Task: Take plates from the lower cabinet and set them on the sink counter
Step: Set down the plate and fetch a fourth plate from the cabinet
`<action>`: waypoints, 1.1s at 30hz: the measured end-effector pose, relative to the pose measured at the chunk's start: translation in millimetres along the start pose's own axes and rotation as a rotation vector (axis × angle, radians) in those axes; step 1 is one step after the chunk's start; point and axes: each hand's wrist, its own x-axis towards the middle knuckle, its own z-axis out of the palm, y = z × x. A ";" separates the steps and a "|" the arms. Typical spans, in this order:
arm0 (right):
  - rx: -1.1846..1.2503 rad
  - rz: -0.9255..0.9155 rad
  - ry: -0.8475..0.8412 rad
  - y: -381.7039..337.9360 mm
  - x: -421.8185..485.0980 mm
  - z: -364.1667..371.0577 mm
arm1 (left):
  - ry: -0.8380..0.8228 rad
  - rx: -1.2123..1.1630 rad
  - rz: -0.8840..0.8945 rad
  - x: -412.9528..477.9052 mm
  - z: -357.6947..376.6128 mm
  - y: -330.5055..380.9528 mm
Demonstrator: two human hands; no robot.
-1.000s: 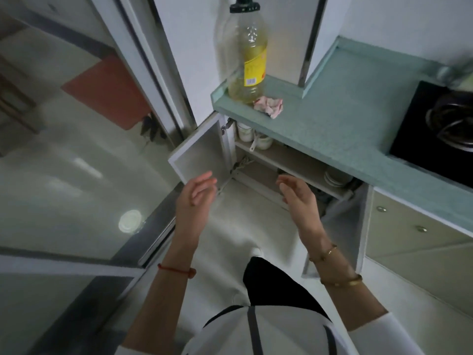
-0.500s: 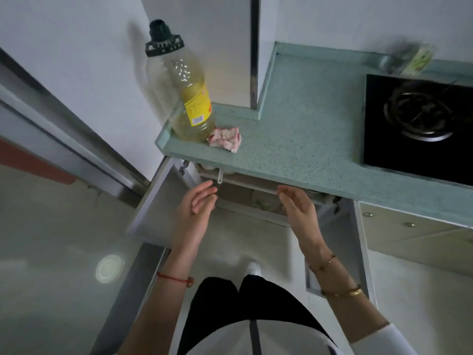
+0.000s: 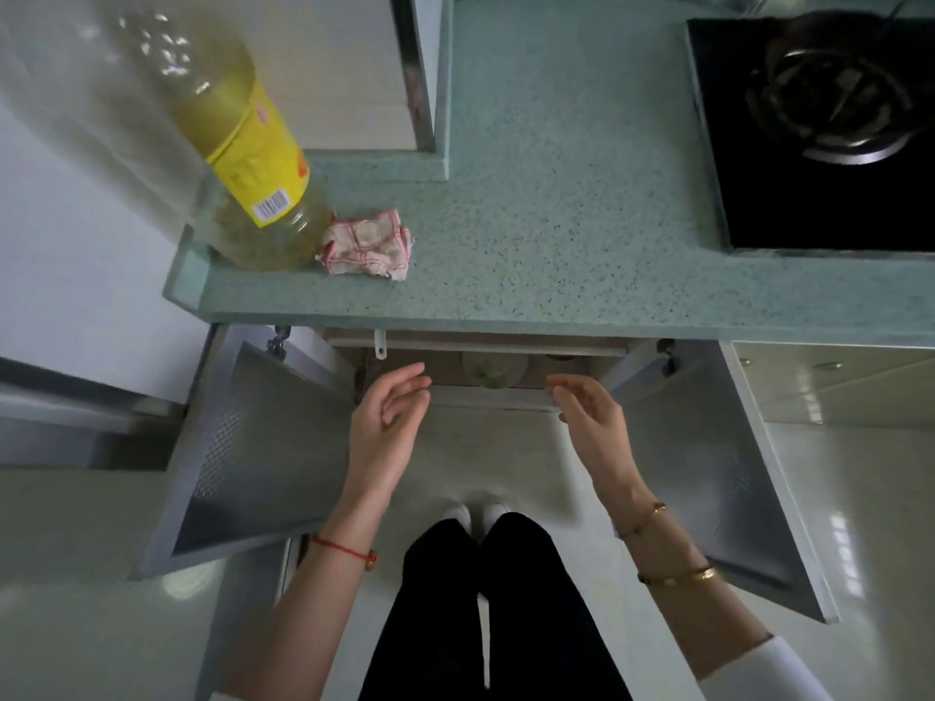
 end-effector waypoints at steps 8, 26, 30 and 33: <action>-0.095 0.084 0.011 170.9 124.0 56.4 | -0.046 0.093 -0.050 121.9 31.9 -175.6; -0.372 -0.049 0.082 455.2 419.6 143.5 | -0.076 0.264 -0.123 416.9 138.7 -505.3; -0.560 -0.104 0.097 477.4 459.0 152.1 | -0.085 0.364 -0.120 445.5 150.2 -532.3; -0.635 -0.110 0.126 486.8 480.0 154.3 | -0.112 0.446 -0.068 459.9 157.2 -539.9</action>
